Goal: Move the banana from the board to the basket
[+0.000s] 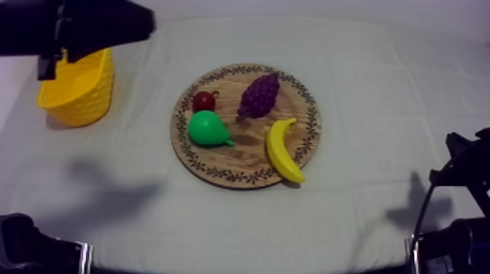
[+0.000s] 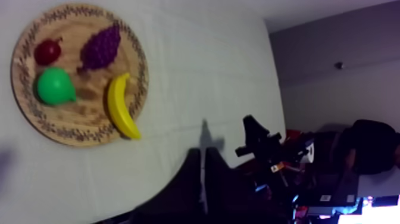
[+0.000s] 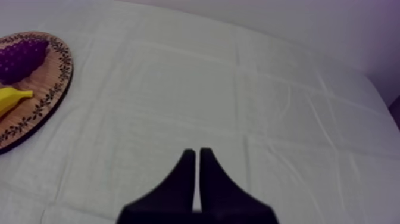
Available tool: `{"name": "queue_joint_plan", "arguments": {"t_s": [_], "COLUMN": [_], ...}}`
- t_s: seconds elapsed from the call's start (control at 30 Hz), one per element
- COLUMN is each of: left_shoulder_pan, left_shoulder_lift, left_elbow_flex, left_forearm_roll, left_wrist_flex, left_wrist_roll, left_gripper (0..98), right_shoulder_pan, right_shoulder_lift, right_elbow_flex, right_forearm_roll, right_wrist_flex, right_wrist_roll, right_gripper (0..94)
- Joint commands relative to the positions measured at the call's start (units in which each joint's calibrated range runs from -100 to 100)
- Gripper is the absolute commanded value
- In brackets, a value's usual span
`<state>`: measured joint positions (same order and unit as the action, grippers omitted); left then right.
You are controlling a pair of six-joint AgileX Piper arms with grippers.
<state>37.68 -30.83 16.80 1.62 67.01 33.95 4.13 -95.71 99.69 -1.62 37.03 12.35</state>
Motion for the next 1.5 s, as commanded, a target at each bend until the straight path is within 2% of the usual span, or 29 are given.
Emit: {"name": "queue_joint_plan", "arguments": {"t_s": [0.0,0.2,0.47,0.6,0.67,0.73,0.8,0.83,0.93,1.03,1.13,1.47], "left_shoulder_pan": [0.49,1.34,1.46,1.44,1.48,1.49,1.56,1.63,1.79,1.66,0.96,-0.98], "left_shoulder_lift": [6.62,14.39,20.42,22.31,22.91,23.35,23.64,23.79,24.13,24.22,24.75,32.58], "left_elbow_flex": [-5.27,-6.4,3.03,3.02,2.65,2.62,2.79,2.84,3.13,3.98,4.66,4.01], "left_forearm_roll": [0.75,2.58,4.57,4.96,4.87,4.75,4.37,4.12,3.62,3.6,4.36,9.08], "left_wrist_flex": [3.1,6.51,-1.74,-3.49,-3.77,-4.09,-4.25,-4.3,-5.21,-6.81,-7.99,-9.04], "left_wrist_roll": [0.47,1.37,0.29,-0.3,-0.19,0.11,0.72,1.07,1.39,1.06,-0.04,-4.24], "left_gripper": [2.9,4.0,5.3,7.8,13.9,24.0,45.2,52.4,62.2,66.0,67.1,67.6], "right_shoulder_pan": [0.01,0.01,0.01,0.01,0.01,0.01,0.01,0.01,0.01,0.01,0.01,0.01], "right_shoulder_lift": [-0.04,-0.04,-0.04,-0.04,-0.04,-0.04,-0.04,-0.04,-0.04,-0.04,-0.04,-0.04], "right_elbow_flex": [-0.03,-0.03,-0.03,-0.03,-0.03,-0.03,-0.03,-0.03,-0.03,-0.03,-0.03,-0.03], "right_forearm_roll": [-0.02,-0.02,-0.02,-0.02,-0.02,-0.02,-0.02,-0.02,-0.02,-0.02,-0.02,-0.02], "right_wrist_flex": [-0.02,-0.02,-0.02,-0.02,-0.02,-0.02,-0.02,-0.02,-0.02,-0.02,-0.02,-0.02], "right_wrist_roll": [-0.01,0.0,-0.01,-0.01,-0.01,-0.01,-0.01,-0.01,-0.01,-0.01,-0.01,-0.01], "right_gripper": [0.6,0.6,0.6,0.6,0.6,0.6,0.6,0.6,0.6,0.6,0.6,0.6]}}
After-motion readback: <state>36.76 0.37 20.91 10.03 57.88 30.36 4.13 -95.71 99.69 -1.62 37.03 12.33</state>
